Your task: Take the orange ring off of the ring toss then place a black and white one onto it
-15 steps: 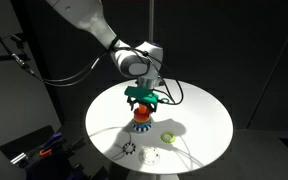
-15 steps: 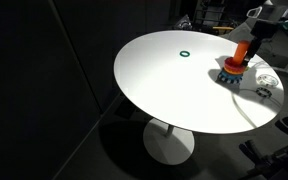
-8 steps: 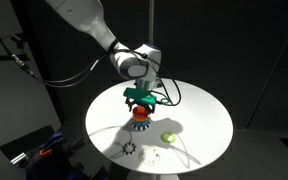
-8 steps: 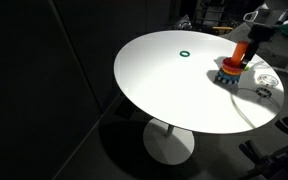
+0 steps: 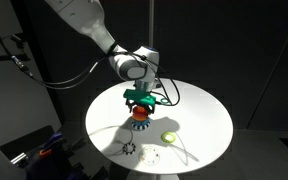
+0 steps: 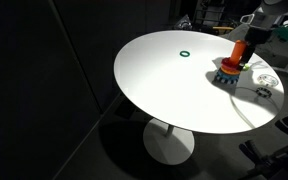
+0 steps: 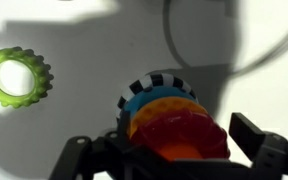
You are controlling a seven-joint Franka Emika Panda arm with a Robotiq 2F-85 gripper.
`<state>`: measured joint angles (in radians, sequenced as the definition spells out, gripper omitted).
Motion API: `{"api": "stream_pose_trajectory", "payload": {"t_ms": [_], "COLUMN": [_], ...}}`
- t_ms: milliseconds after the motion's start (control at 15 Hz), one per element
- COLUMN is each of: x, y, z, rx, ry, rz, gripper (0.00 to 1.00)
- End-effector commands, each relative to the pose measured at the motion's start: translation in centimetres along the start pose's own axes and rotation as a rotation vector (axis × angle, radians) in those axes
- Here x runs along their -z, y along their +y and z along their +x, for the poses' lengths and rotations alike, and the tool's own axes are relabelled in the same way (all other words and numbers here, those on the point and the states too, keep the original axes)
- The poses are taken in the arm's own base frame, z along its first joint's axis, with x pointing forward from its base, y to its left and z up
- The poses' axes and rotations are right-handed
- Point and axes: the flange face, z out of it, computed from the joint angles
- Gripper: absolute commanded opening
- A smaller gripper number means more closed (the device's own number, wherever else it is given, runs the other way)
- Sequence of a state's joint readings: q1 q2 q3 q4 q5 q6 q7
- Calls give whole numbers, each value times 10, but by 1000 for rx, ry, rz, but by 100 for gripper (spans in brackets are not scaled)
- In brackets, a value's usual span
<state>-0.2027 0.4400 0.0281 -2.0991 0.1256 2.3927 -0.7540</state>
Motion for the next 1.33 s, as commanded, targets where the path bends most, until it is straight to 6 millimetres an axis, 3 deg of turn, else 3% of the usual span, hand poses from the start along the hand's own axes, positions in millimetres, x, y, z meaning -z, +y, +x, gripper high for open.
{"api": "stream_pose_trajectory", "payload": {"t_ms": [0, 400, 467, 667, 1267], "x": [1, 1, 0, -2, 8], "y": [1, 1, 1, 2, 3], "z": [3, 7, 8, 8, 6], "rx": [-15, -21, -21, -24, -38], "ry": [8, 21, 21, 20, 32], "rz": [-51, -84, -86, -88, -98], "gripper": [100, 100, 75, 64, 59]}}
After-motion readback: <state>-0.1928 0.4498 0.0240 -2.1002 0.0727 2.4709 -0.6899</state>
